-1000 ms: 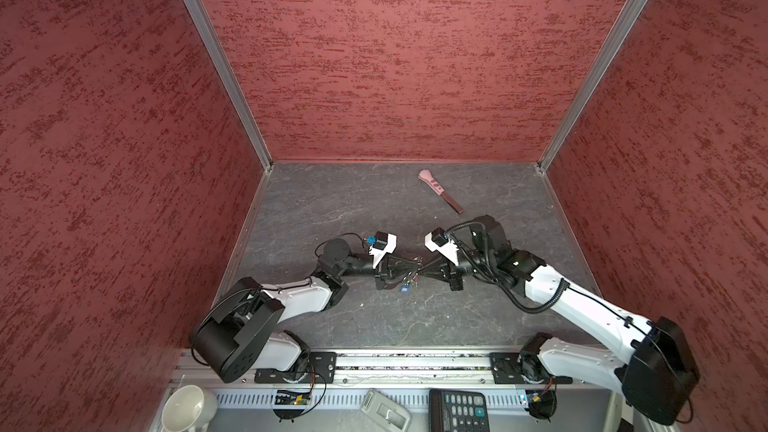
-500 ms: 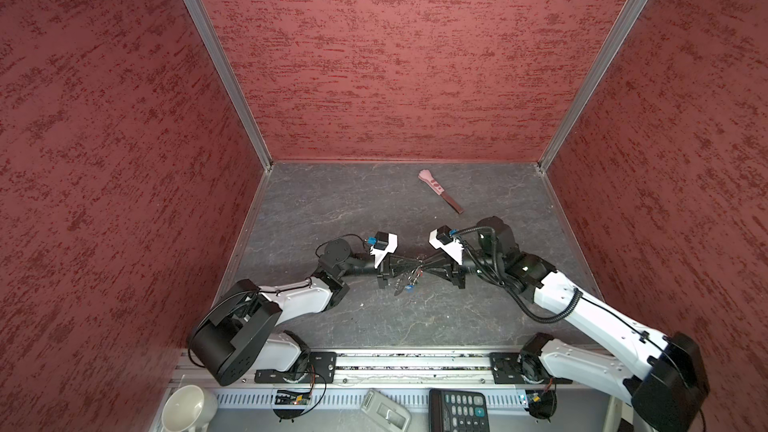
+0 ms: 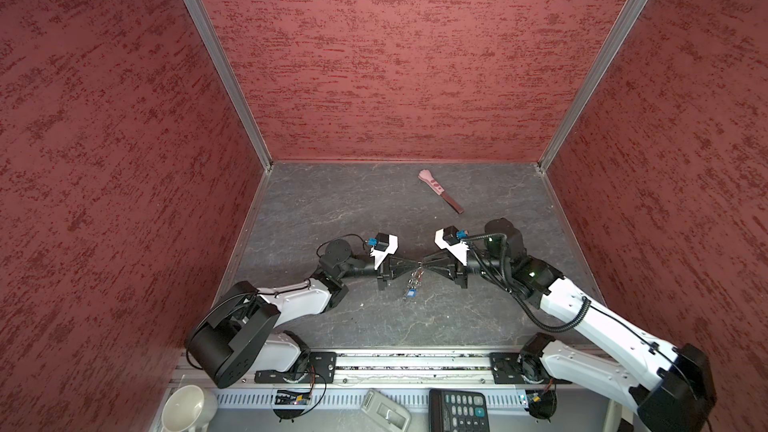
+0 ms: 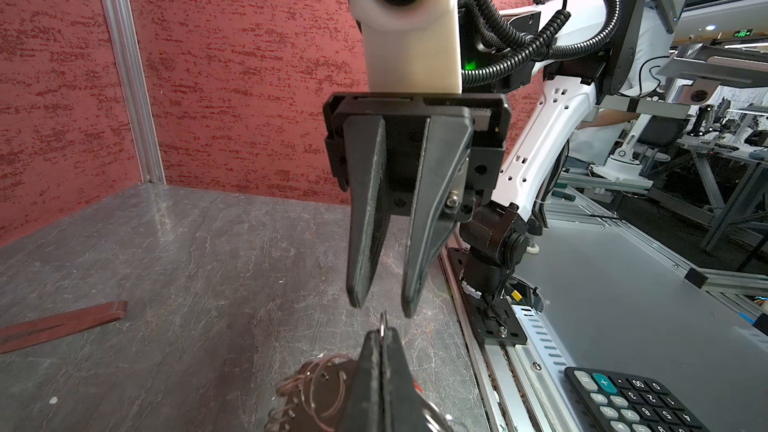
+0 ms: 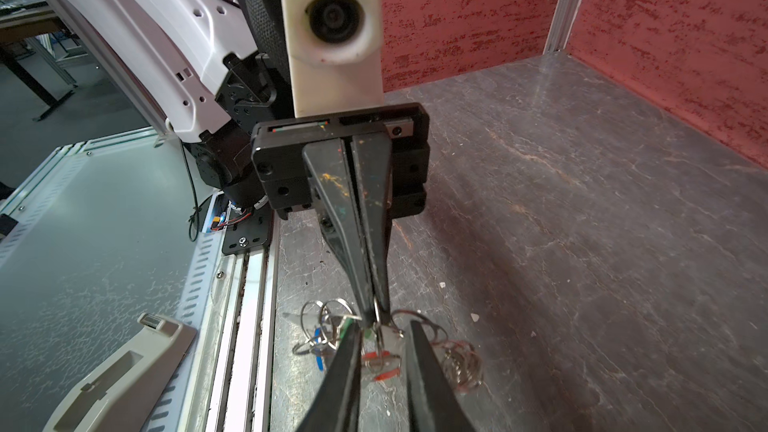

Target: Put the keys on the keyring

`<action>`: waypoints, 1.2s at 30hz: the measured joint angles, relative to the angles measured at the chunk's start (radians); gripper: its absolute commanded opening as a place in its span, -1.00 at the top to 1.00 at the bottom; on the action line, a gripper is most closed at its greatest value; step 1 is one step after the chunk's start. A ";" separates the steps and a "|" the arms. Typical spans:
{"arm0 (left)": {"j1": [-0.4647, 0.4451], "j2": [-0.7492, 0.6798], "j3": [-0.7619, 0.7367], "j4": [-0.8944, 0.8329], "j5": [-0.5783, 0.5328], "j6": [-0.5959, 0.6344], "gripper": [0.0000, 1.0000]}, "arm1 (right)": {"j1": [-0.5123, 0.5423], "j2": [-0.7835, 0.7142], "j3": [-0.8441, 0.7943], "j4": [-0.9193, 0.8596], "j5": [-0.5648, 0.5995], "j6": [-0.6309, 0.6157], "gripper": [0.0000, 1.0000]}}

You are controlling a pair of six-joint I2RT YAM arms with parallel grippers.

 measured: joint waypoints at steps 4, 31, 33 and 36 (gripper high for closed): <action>0.000 0.000 -0.001 0.004 0.000 -0.008 1.00 | 0.000 0.000 -0.004 0.003 -0.005 0.006 0.59; 0.005 -0.104 0.002 -0.197 -0.072 0.121 0.55 | 0.002 0.117 0.139 -0.188 0.016 -0.026 1.00; 0.008 -0.130 0.002 -0.245 -0.088 0.151 0.53 | 0.004 0.136 0.194 -0.275 0.047 -0.053 1.00; 0.017 -0.143 0.002 -0.295 -0.100 0.182 0.52 | 0.008 0.169 0.281 -0.402 0.094 -0.100 1.00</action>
